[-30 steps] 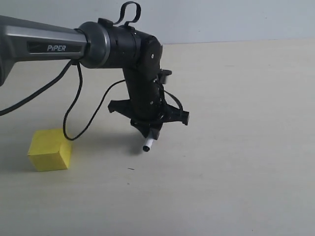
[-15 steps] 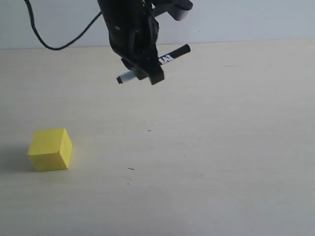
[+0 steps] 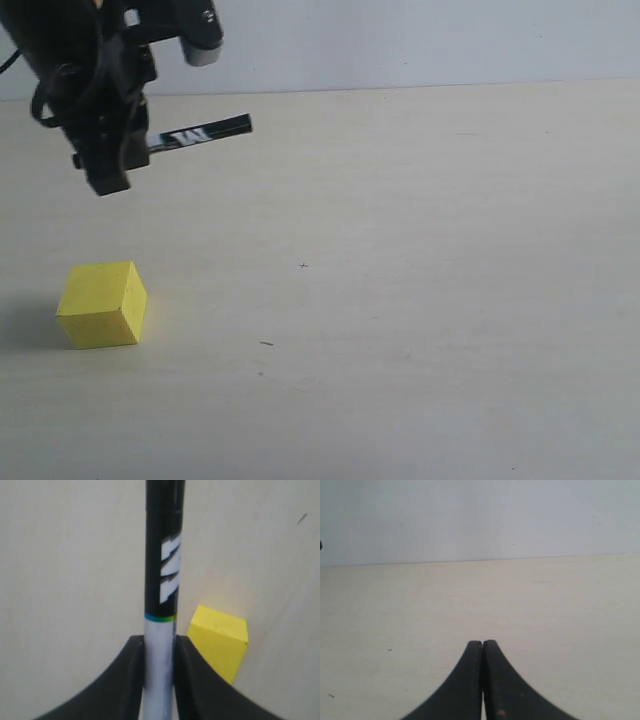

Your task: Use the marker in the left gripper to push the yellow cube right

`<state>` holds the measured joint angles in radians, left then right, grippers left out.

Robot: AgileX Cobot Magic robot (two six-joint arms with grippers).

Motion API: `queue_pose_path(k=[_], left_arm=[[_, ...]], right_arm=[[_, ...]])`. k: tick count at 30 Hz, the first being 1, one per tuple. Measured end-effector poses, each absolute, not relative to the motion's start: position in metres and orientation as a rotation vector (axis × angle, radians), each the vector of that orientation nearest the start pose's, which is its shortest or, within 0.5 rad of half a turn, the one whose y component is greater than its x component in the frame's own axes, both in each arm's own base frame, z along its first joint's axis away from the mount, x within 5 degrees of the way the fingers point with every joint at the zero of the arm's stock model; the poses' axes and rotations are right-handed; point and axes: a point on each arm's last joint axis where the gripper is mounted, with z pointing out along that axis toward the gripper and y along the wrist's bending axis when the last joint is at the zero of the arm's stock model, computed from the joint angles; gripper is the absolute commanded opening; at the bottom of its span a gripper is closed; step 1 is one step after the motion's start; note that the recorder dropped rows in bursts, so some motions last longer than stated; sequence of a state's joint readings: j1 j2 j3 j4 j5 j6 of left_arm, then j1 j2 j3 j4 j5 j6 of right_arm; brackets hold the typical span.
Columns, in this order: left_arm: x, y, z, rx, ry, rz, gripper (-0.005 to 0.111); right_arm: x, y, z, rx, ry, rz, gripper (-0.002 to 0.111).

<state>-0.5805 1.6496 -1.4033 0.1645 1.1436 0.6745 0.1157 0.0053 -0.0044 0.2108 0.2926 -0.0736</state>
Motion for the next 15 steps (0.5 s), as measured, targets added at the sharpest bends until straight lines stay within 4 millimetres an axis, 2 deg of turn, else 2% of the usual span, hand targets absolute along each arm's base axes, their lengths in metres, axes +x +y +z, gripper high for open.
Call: queue_pose_path(k=[5,9,12,15], left_arm=[[0.29,-0.134,0.275,1.718,2.305,0.297,0.0],[0.298,-0.095,0.263,1.744,2.394,0.474,0.0],[0.302,-0.073,0.262,1.63,2.496,0.542,0.0],[0.308,-0.059,0.262,1.552,2.526,0.521,0.0]], right_arm=[[0.054,0.012,0.188,-0.032,1.776,0.23,0.0],[0.054,0.012,0.188,-0.032,1.776,0.23,0.0],[0.054,0.012,0.188,-0.032,1.776,0.23,0.0],[0.054,0.012,0.188,-0.032,1.776,0.23,0.0]])
